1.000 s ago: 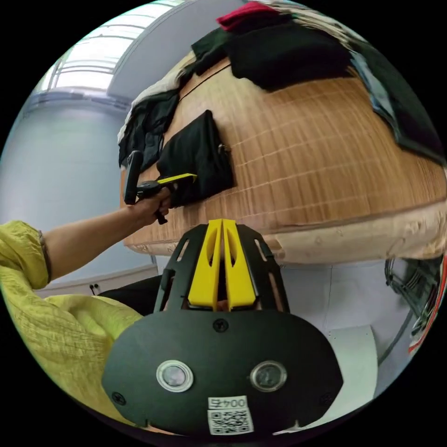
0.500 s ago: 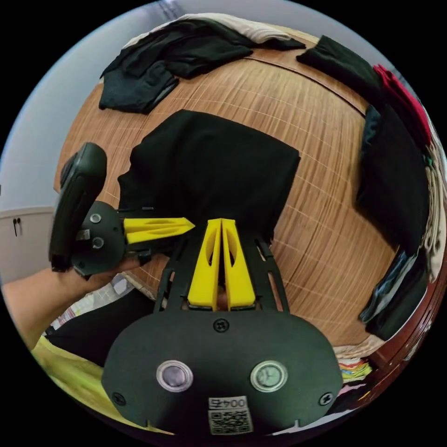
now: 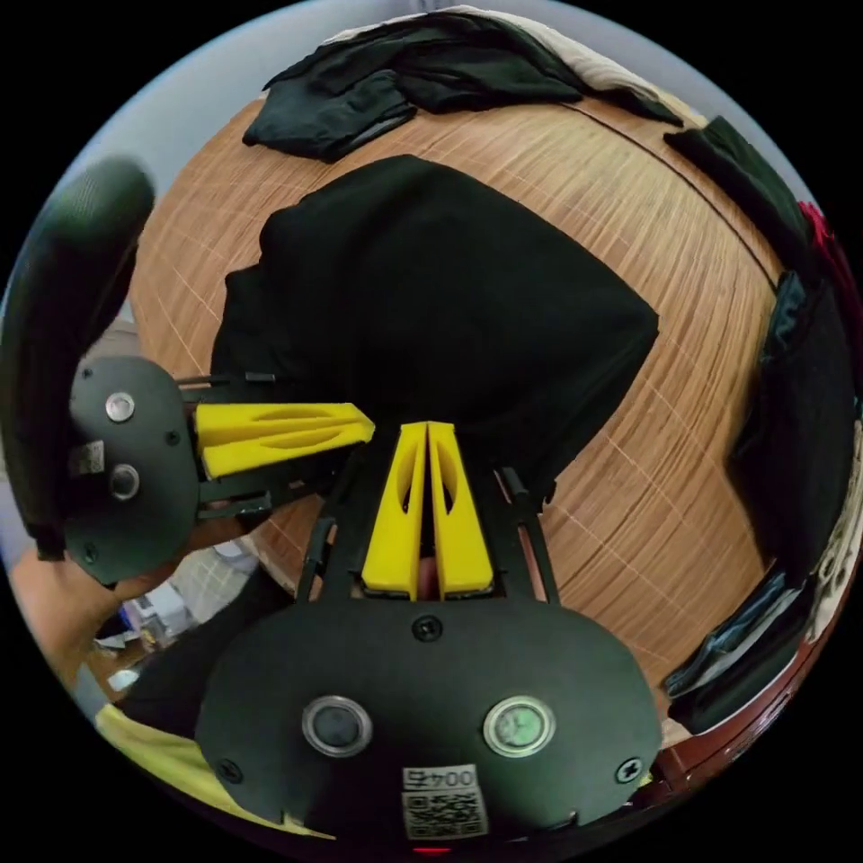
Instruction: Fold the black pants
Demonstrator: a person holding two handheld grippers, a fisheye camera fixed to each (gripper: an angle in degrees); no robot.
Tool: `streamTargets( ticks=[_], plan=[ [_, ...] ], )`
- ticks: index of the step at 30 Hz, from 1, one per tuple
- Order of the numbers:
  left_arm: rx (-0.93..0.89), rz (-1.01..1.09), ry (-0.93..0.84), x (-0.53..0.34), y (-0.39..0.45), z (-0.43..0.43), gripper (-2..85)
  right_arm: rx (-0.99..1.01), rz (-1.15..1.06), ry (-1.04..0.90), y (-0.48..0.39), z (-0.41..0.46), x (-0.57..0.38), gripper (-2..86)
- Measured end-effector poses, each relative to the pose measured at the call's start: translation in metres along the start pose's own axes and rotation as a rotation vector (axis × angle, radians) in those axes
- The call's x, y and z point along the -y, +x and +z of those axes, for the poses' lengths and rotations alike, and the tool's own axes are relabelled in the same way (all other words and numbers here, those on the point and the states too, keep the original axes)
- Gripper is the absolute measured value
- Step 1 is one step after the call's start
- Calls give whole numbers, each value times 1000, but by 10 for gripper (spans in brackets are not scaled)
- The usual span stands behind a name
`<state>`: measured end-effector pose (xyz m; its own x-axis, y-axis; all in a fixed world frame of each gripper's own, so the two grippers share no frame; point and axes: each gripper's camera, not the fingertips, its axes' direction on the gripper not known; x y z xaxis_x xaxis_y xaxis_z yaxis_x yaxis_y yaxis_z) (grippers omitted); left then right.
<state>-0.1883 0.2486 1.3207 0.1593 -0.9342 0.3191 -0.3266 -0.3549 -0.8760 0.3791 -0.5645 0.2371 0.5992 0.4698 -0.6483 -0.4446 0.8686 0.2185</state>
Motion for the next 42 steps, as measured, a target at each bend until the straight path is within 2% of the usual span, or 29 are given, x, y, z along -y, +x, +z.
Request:
streamTargets(
  ticks=[3, 9, 16, 22, 32, 35, 37, 42],
  plan=[
    [-8, -36, -19, 5, 0, -1, 1, 207, 54, 32, 46, 7, -10, 32],
    [-58, -68, -19, 8, -8, 1, 1, 491, 317, 350, 172, -5, -86, 119],
    [-118, -86, -5, 8, -19, 5, 2, 556, 748, 460, 315, 35, -186, 143],
    [-76, -57, -8, 10, -15, 8, 2, 516, 973, 520, 395, 62, -221, 143],
    [-99, -155, -43, 13, -29, 18, 17, 672, 1073, 589, 493, 130, -221, 151],
    [-119, -188, -75, 16, -36, 16, 53, 694, 1075, 589, 515, 142, -219, 123],
    [-149, -190, -17, 14, -35, 0, 98, 735, 1078, 572, 532, 152, -217, 108],
    [-219, -173, 147, 17, -17, -33, 129, 898, 1139, 513, 563, 164, -215, 75]
  ],
)
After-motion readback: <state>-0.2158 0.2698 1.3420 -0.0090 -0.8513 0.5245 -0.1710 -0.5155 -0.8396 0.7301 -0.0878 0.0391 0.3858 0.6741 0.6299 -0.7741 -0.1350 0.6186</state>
